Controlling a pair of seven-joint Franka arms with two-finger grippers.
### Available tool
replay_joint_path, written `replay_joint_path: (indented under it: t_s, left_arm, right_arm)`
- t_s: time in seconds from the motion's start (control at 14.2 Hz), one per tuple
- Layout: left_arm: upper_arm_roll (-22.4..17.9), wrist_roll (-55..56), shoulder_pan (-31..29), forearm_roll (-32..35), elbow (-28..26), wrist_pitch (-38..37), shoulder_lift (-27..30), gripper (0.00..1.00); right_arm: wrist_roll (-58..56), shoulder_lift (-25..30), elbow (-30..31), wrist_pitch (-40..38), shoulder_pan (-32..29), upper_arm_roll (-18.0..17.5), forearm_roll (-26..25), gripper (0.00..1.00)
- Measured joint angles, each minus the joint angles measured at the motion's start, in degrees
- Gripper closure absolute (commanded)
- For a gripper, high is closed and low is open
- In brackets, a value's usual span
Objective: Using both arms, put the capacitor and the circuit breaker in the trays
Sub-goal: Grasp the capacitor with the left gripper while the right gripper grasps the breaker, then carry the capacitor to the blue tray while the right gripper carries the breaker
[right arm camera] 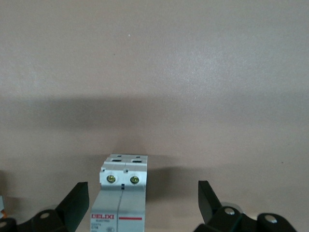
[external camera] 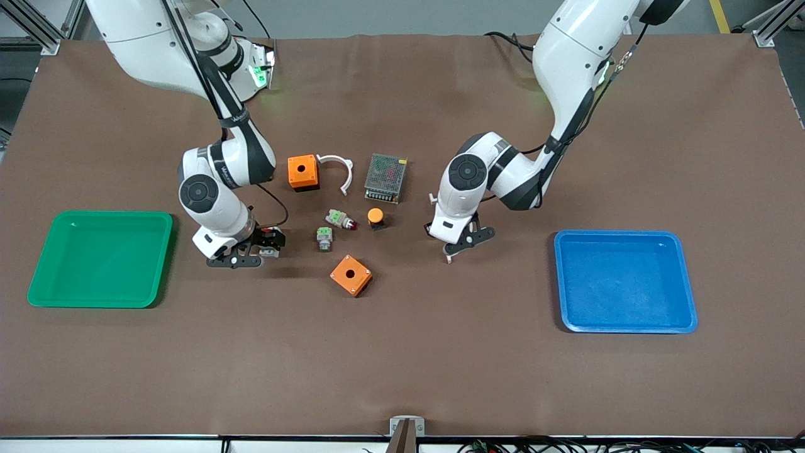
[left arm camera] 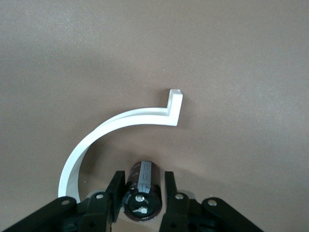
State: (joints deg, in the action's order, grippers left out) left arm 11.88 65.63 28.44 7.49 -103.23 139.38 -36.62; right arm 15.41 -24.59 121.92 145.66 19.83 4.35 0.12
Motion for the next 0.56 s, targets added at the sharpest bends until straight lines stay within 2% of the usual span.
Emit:
replay_joint_path:
  t_s: [0.42, 0.49, 0.56]
  left_arm:
    - [-0.1, 0.0, -0.1, 0.0, 0.5, -0.2, 0.6, 0.82]
    - [-0.1, 0.0, -0.3, 0.0, 0.9, -0.9, 1.2, 0.82]
    - [-0.2, 0.0, -0.5, 0.0, 1.3, -2.2, 2.2, 0.82]
  right_arm:
    - [1.9, 0.0, 1.1, 0.0, 0.1, -0.4, 0.0, 0.02]
    - [2.0, 0.0, 1.3, 0.1, 0.2, -0.5, 0.0, 0.06]
    - [2.0, 0.0, 1.5, 0.4, 0.2, -0.5, 0.0, 0.16]
